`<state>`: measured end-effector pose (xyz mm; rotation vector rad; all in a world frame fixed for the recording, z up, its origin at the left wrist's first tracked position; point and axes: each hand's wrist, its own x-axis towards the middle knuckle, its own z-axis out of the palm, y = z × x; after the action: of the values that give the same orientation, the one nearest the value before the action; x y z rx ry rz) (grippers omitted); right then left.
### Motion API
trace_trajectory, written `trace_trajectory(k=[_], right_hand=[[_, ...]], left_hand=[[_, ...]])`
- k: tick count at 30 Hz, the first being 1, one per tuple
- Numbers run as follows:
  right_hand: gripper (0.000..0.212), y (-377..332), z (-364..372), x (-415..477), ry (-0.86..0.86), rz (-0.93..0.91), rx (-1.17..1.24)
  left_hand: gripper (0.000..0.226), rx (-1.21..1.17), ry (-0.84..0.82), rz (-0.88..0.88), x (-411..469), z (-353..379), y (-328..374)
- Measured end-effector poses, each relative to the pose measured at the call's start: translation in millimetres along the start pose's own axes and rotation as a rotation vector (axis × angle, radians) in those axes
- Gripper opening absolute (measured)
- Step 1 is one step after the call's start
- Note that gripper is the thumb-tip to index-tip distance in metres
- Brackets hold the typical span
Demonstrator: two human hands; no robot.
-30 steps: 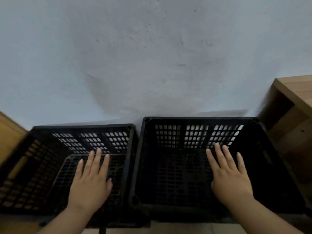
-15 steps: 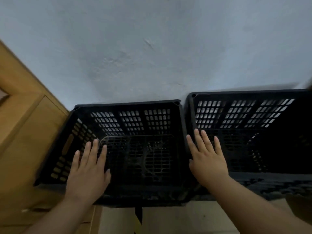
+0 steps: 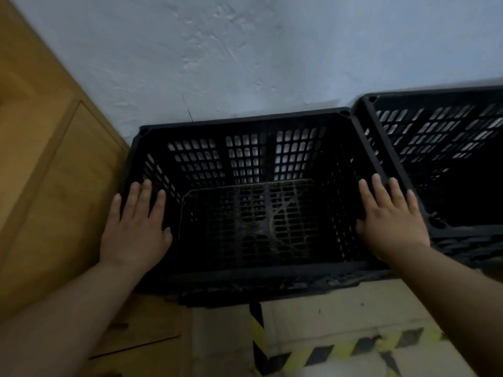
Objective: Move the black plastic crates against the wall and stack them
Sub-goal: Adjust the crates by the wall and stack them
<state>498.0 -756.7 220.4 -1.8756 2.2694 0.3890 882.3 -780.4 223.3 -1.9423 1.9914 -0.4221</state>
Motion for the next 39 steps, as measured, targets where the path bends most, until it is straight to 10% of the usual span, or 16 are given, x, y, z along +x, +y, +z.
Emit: trace_trajectory(k=[39], right_hand=[[0.075,22.6,5.3,1.8,0.107,-0.058,-0.266]], left_hand=[[0.082,-0.040,-0.182,-0.128,-24.6,19.2,-14.2]])
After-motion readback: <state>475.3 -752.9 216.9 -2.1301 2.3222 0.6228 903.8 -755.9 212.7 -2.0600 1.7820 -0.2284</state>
